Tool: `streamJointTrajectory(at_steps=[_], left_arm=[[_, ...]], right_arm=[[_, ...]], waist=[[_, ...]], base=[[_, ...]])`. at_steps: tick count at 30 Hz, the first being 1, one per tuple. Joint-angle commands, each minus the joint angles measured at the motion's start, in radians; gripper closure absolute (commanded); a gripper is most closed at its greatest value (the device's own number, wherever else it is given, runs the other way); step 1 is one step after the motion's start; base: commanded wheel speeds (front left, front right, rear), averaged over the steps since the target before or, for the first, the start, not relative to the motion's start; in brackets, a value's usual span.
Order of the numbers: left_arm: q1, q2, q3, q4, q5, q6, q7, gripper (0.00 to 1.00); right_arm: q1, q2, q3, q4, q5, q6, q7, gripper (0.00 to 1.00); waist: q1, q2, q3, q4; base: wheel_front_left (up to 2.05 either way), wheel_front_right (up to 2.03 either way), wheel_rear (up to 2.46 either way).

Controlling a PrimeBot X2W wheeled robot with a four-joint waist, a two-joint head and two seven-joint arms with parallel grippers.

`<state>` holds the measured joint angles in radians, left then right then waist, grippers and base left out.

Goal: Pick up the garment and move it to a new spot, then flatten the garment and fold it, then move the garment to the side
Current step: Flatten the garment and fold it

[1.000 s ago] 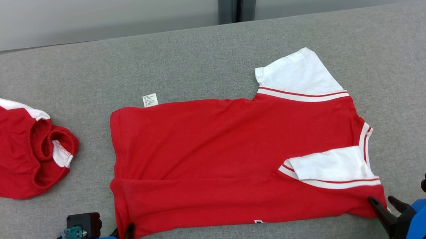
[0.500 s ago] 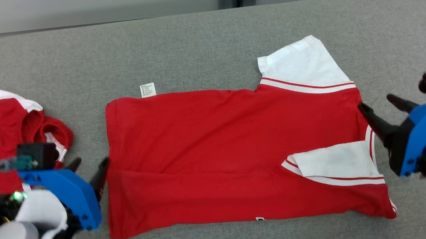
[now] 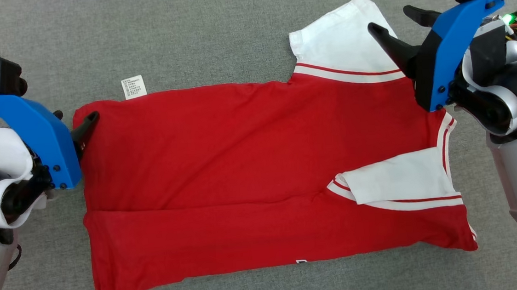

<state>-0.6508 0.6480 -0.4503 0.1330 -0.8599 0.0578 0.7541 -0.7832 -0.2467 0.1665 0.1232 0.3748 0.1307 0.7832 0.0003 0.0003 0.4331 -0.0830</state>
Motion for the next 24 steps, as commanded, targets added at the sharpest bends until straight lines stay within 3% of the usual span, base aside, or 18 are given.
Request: streamJointTrajectory(at_steps=[1,7,16,17,18,24], left_arm=[[-0.035,-0.003,-0.016,0.028,0.026,-0.004,0.006,0.00],[-0.066,-0.012,-0.040,0.095,0.063,-0.001,-0.001,0.00],[-0.074,-0.027,-0.081,0.172,0.079,-0.034,-0.006,0.00],[-0.072,-0.028,-0.089,0.184,0.082,-0.042,-0.005,0.84],[-0.074,-0.031,-0.092,0.189,0.081,-0.046,-0.004,1.00],[-0.100,-0.045,-0.104,0.187,0.090,-0.075,-0.028,1.00]], right_arm=[[-0.037,-0.003,0.016,0.040,0.012,0.000,-0.026,0.00],[-0.083,0.014,0.048,0.117,0.032,0.000,-0.072,0.00],[-0.136,0.008,0.082,0.195,0.061,0.000,-0.116,0.00],[-0.147,0.010,0.090,0.207,0.064,0.000,-0.116,0.00],[-0.152,0.008,0.095,0.215,0.064,0.000,-0.110,0.00],[-0.230,-0.011,0.073,0.305,0.010,0.000,-0.095,0.00]], waist=[[-0.0003,-0.0003,0.013,-0.001],[-0.0003,-0.0003,0.038,-0.016],[-0.0003,-0.0003,0.067,-0.026],[-0.0003,-0.0003,0.075,-0.026],[-0.0003,-0.0003,0.079,-0.024],[-0.0003,-0.0003,0.107,0.008]], base=[[0.00,0.00,0.00],[0.00,0.00,0.00],[0.00,0.00,0.00],[0.00,0.00,0.00],[0.00,0.00,0.00],[0.00,0.00,0.00]])
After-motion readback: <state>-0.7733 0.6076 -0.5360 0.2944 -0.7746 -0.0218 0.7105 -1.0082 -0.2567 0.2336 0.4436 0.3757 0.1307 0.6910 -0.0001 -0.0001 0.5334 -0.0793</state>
